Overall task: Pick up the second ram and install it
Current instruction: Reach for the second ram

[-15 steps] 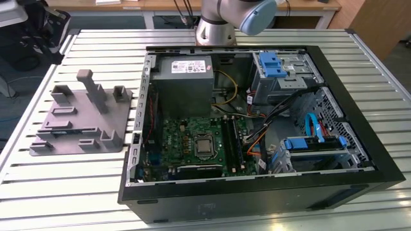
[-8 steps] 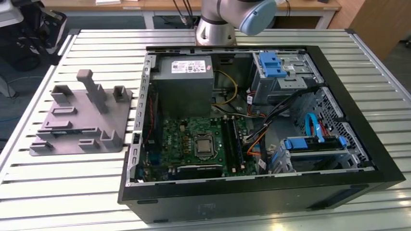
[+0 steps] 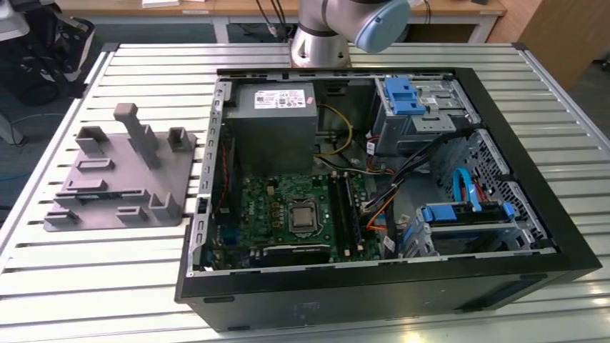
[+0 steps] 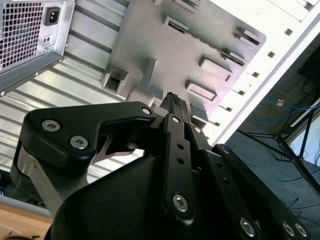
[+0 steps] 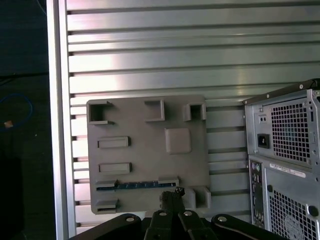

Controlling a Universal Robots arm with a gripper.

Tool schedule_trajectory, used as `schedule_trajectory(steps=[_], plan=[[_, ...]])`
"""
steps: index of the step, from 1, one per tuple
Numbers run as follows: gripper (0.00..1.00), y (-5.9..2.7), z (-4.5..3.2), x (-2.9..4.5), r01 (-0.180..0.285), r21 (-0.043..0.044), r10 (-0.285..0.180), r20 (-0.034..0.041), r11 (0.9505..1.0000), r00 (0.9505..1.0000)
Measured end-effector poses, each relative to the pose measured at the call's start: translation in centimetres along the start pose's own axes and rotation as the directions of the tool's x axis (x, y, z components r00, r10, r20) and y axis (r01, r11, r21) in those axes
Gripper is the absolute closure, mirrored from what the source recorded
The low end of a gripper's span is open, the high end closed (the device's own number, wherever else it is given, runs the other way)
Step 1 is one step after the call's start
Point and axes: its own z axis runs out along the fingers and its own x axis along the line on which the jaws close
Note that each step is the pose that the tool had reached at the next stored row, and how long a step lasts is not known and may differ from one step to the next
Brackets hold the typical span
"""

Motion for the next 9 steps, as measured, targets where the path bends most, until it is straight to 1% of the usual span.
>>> schedule_trajectory(steps=[5, 9], plan=[[0.90, -0.04, 0.27, 0.37, 0.000, -0.0001, 0.000, 0.0002, 1.0000, 1.0000], [0.90, -0.08, 0.58, 0.51, 0.000, 0.0000, 0.000, 0.0000, 1.0000, 1.0000]])
